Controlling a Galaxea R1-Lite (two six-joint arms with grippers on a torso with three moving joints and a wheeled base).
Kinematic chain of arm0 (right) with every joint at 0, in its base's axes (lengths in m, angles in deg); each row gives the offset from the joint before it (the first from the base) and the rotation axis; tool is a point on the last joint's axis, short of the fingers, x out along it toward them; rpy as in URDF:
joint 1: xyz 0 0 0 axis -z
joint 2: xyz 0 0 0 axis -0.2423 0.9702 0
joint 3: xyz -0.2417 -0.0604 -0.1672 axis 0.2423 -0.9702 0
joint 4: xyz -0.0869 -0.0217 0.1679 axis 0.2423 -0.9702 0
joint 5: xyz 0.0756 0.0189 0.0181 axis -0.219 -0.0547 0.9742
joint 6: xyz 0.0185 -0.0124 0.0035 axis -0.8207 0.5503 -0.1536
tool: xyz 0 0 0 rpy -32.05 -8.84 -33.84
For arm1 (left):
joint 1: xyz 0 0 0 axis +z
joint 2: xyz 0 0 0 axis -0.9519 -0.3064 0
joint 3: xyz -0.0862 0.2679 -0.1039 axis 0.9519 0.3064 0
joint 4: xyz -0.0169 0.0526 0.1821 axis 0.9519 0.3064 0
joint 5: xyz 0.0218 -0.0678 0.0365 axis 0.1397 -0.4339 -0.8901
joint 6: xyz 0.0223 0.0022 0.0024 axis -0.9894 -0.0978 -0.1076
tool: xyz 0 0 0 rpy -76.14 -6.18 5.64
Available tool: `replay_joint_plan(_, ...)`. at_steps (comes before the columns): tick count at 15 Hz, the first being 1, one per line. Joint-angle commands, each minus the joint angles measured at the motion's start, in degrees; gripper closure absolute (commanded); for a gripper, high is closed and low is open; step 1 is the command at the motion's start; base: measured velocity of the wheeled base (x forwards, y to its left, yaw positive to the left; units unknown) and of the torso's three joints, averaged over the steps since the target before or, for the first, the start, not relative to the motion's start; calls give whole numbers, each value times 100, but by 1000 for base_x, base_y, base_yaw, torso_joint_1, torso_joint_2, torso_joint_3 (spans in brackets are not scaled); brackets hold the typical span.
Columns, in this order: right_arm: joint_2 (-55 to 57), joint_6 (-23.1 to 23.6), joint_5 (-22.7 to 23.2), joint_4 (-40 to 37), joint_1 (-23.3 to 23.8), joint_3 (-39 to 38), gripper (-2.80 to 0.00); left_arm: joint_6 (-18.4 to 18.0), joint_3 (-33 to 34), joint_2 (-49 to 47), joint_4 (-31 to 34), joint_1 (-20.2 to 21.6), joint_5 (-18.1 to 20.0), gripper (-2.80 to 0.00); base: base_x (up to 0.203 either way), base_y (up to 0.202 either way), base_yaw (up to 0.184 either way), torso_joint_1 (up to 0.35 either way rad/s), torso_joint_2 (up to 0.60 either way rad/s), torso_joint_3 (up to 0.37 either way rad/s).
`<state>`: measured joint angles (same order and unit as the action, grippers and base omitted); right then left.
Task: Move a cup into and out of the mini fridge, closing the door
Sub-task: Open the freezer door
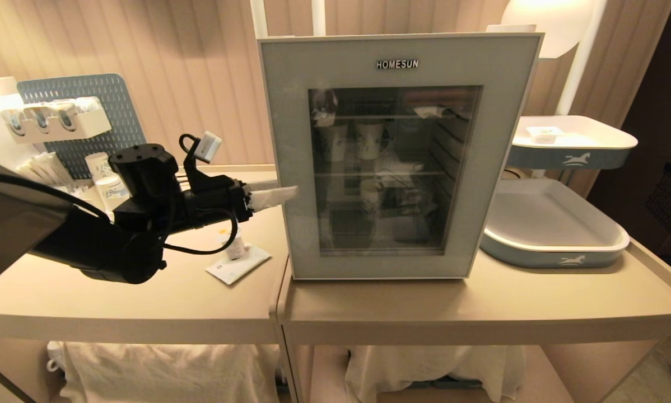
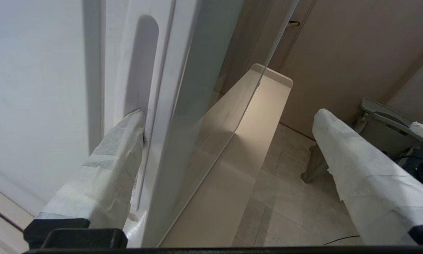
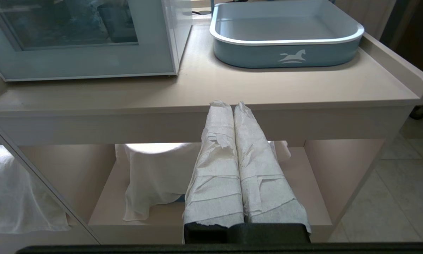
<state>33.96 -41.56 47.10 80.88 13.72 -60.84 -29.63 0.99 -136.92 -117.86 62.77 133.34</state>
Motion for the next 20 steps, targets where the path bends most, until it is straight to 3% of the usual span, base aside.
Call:
replay_joint_plan(1, 8, 4, 2, -1, -5, 0, 0, 16, -23, -97, -32, -71, 35, -280, 0, 0, 0, 0, 0, 0)
replay_joint_plan(9, 8, 4, 2, -1, -5, 9, 0, 34, 218, -54, -59, -110, 40, -280, 0, 0, 0, 0, 0, 0)
replay_joint_plan(20, 8, 13, 2, -36, -5, 18, 0, 25, 1293, 972, -120, -249, 119, -280, 0, 0, 0, 0, 0, 0)
